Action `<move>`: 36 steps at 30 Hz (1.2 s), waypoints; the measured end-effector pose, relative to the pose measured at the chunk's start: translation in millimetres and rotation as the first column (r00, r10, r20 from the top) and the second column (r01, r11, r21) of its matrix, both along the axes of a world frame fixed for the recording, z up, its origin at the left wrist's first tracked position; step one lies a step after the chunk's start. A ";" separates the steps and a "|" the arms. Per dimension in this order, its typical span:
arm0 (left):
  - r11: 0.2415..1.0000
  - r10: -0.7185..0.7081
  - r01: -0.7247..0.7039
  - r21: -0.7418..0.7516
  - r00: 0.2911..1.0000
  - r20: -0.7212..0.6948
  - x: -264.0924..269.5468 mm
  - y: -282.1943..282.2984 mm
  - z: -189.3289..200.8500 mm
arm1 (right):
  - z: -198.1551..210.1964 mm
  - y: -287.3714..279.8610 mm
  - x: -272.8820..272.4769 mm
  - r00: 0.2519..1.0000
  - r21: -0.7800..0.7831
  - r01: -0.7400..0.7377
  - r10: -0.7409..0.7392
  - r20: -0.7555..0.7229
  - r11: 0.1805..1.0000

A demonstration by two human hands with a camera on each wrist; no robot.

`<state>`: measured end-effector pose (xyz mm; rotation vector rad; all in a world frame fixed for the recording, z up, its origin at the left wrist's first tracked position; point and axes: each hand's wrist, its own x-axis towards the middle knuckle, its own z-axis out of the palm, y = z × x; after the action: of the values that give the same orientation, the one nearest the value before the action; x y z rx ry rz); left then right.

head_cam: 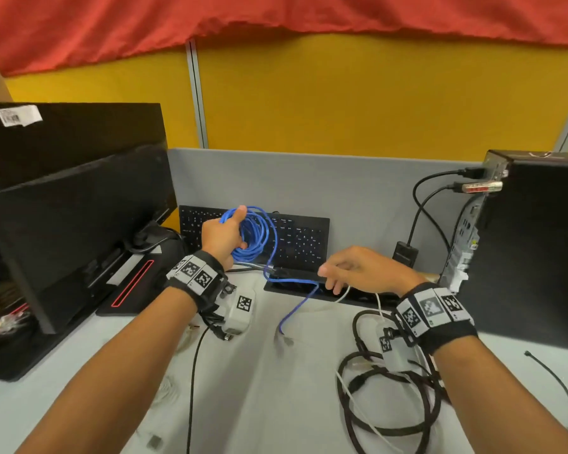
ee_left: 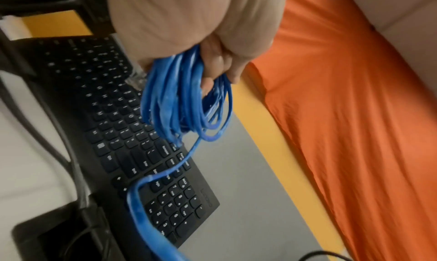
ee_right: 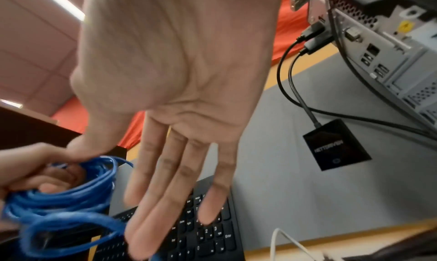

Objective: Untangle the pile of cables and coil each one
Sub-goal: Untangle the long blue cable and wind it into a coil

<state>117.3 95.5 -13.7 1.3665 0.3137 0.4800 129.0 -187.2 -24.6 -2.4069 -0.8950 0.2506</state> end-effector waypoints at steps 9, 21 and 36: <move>0.953 -0.100 0.107 -0.282 0.994 0.041 1.1 -20.5 -1.6 | -39.9 12.7 11.8 0.993 0.014 0.114 -0.114 -0.037 0.993; 0.886 0.019 0.041 -0.462 0.992 0.124 4.8 -33.9 -10.9 | -41.9 28.1 -0.3 0.829 0.114 0.428 -0.339 -0.445 0.896; 0.941 -0.127 0.138 -0.309 0.990 0.055 15.4 -45.9 -30.0 | -54.7 -24.8 11.5 0.742 0.698 0.541 0.126 -0.659 0.469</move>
<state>132.6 49.7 -43.7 1.0608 0.2555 0.3248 140.5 -212.0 -79.3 -1.2532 -0.2134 0.3680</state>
